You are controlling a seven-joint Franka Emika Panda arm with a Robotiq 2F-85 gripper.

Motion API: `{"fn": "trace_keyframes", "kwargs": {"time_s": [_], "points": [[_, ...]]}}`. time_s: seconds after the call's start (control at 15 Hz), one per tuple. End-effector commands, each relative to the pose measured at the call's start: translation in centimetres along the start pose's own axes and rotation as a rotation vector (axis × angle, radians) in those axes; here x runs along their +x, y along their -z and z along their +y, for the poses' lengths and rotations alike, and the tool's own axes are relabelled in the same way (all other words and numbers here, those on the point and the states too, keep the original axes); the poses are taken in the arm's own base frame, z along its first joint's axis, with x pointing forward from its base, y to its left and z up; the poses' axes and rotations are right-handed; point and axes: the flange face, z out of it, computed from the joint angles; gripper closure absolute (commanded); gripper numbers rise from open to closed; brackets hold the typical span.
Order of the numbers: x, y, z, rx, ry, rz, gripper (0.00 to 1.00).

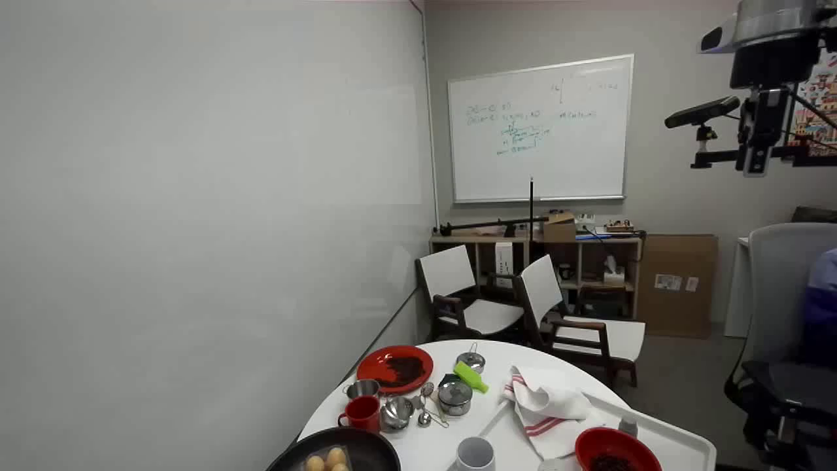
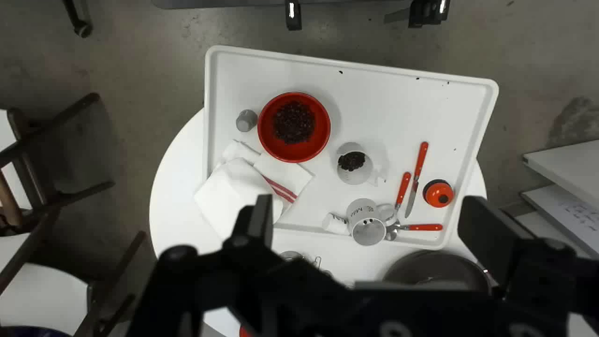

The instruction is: Pour the contents in the clear jug into the red bowl

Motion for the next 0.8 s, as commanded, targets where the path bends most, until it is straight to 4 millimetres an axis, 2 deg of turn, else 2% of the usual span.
{"fn": "trace_keyframes", "kwargs": {"time_s": [0.0,0.73], "points": [[0.01,0.07,-0.01,0.000,0.000,-0.001,0.00],[0.12,-0.08,-0.18,0.009,0.031,0.000,0.00]]}}
